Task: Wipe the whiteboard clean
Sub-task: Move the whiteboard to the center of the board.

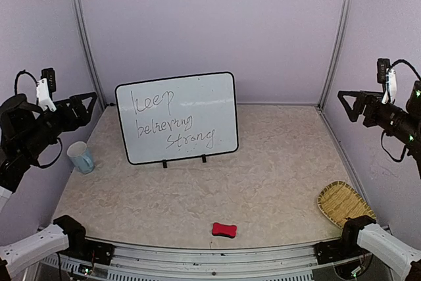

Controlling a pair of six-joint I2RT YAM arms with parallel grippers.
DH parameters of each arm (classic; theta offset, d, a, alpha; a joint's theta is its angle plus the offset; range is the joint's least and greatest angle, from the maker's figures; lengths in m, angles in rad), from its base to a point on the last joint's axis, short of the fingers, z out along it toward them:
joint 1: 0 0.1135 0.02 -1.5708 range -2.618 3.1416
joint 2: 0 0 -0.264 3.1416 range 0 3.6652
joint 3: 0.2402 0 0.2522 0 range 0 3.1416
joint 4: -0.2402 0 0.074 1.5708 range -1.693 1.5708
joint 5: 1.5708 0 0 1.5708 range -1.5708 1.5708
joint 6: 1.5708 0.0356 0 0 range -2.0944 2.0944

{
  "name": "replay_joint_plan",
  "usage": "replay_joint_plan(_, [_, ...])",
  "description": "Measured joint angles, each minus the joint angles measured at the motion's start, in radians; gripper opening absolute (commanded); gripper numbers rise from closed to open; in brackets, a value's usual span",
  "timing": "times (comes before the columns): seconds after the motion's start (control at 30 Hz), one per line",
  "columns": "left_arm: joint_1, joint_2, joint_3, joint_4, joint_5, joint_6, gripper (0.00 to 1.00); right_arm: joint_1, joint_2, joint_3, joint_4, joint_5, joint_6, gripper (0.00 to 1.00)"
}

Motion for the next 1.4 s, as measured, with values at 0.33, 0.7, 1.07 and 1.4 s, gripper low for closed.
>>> replay_joint_plan(0.33, [-0.002, -0.011, 0.011, -0.040, 0.027, -0.005, 0.99, -0.009, -0.018, 0.003, -0.024, -0.084, -0.011, 1.00])
replay_joint_plan(0.7, [-0.004, -0.031, -0.016, -0.058, 0.038, -0.035, 0.99, -0.012, 0.012, -0.101, -0.024, -0.257, -0.001, 1.00])
replay_joint_plan(1.07, [-0.004, -0.084, -0.121, -0.060, 0.050, -0.105, 0.99, -0.011, 0.027, -0.174, -0.037, -0.357, -0.002, 1.00])
replay_joint_plan(1.4, [-0.007, -0.075, -0.173, -0.054, 0.069, -0.144, 0.99, 0.160, 0.121, -0.219, -0.049, -0.292, -0.010, 1.00])
